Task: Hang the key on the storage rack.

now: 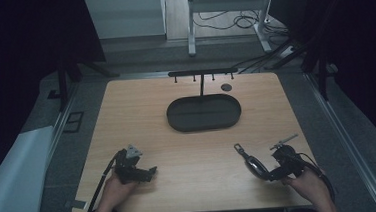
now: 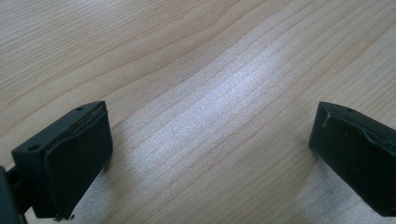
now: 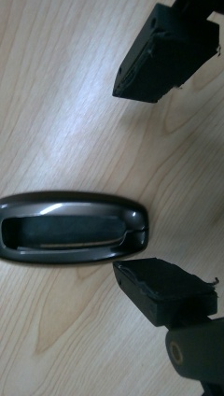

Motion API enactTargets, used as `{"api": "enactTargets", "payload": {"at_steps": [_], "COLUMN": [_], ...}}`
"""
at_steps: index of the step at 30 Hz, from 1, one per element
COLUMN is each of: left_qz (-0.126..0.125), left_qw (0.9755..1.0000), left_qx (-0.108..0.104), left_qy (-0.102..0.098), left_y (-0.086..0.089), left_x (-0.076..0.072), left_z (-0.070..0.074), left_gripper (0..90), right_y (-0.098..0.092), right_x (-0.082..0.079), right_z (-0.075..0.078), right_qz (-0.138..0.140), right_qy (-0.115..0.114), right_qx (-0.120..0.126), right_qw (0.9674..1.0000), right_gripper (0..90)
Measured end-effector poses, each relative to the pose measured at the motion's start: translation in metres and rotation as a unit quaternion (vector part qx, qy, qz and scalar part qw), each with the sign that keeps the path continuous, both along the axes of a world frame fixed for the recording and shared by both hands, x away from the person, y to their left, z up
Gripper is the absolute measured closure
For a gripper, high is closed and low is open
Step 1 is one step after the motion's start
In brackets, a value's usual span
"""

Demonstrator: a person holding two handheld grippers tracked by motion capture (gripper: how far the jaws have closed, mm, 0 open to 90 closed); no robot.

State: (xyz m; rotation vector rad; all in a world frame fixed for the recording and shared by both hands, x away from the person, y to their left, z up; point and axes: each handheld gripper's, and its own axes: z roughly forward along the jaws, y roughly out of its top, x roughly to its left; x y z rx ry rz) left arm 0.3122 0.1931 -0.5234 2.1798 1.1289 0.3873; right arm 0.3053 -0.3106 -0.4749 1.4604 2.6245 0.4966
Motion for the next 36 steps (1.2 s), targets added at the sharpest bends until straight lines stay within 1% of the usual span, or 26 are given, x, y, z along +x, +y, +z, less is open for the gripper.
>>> {"api": "enactTargets", "payload": {"at_steps": [1, 2, 3, 4, 5, 8, 10, 11, 14, 16, 22, 23, 25, 26, 27, 29, 30, 33, 34, 36], "left_qz": [0.0, 0.0, 0.0, 0.0, 0.0, 0.0, 0.0, 0.0, 0.0, 0.0, 0.0, 0.0, 0.0, 0.0, 0.0, 0.0, -0.002, -0.002, -0.002, -0.002], "left_qw": [1.0, 1.0, 1.0, 1.0, 1.0, 1.0, 1.0, 1.0, 1.0, 1.0, 1.0, 1.0, 1.0, 1.0, 1.0, 1.0, 1.0, 1.0, 1.0, 1.0], "left_qx": [0.0, 0.0, 0.0, 0.0, 0.0, 0.0, 0.0, 0.0, 0.0, 0.0, 0.001, 0.001, 0.001, 0.001, 0.001, 0.001, 0.003, 0.003, 0.003, 0.003], "left_qy": [0.0, 0.0, 0.0, 0.0, 0.0, 0.0, 0.001, 0.001, 0.001, 0.001, 0.001, 0.001, 0.001, 0.001, 0.001, 0.001, 0.001, 0.001, 0.002, 0.002], "left_y": [0.0, 0.0, 0.0, 0.0, 0.0, 0.0, 0.0, 0.0, 0.0, 0.0, 0.0, 0.0, 0.0, 0.0, 0.0, 0.0, 0.0, 0.0, 0.0, 0.0], "left_x": [0.0, 0.0, 0.0, 0.0, 0.0, 0.0, 0.0, 0.0, 0.0, 0.0, 0.0, 0.0, 0.0, 0.0, 0.0, 0.0, 0.0, 0.0, 0.0, 0.0], "left_z": [0.0, 0.0, 0.0, 0.0, 0.0, 0.0, 0.0, 0.0, 0.0, 0.0, 0.0, 0.0, 0.0, 0.0, 0.0, 0.0, 0.0, 0.0, 0.0, 0.0], "left_gripper": [0.0, 0.0, 0.0, 0.0, 0.0, 0.0, 0.0, 0.0, 0.0, 0.0, 0.0, 0.0, 0.0, 0.0, 0.0, 0.0, 0.0, 0.0, 0.0, 0.0], "right_y": [0.002, 0.002, 0.006, 0.006, 0.009, 0.015, 0.016, 0.019, 0.022, 0.029, 0.04, 0.045, 0.046, 0.051, 0.052, 0.054, 0.056, 0.059, 0.061, 0.063], "right_x": [0.002, 0.002, 0.005, 0.005, 0.008, 0.012, 0.013, 0.016, 0.02, 0.025, 0.033, 0.036, 0.037, 0.04, 0.041, 0.042, 0.045, 0.047, 0.049, 0.051], "right_z": [0.0, 0.0, 0.0, 0.0, 0.0, 0.0, 0.0, 0.001, 0.0, 0.001, 0.002, 0.002, 0.002, 0.001, 0.001, 0.001, 0.0, -0.001, -0.002, -0.003], "right_qz": [0.003, 0.003, 0.009, 0.009, 0.009, 0.013, 0.014, 0.011, 0.013, 0.02, 0.033, 0.04, 0.041, 0.045, 0.047, 0.046, 0.05, 0.049, 0.051, 0.05], "right_qy": [0.005, 0.005, 0.013, 0.013, 0.022, 0.026, 0.027, 0.035, 0.04, 0.051, 0.062, 0.069, 0.071, 0.075, 0.078, 0.08, 0.082, 0.085, 0.091, 0.092], "right_qx": [-0.001, -0.001, -0.003, -0.003, -0.004, -0.014, -0.015, -0.015, -0.021, -0.031, -0.043, -0.05, -0.053, -0.062, -0.064, -0.068, -0.075, -0.08, -0.083, -0.089], "right_qw": [1.0, 1.0, 0.9999, 0.9999, 0.9997, 0.9995, 0.9994, 0.9992, 0.9989, 0.998, 0.9966, 0.9956, 0.9953, 0.9943, 0.9938, 0.9934, 0.9925, 0.992, 0.9911, 0.9905], "right_gripper": [14.1, 14.1, 14.1, 14.1, 15.2, 17.8, 18.2, 20.0, 21.9, 24.5, 28.5, 29.9, 30.3, 31.6, 32.2, 32.7, 33.8, 35.7, 36.4, 37.6]}}
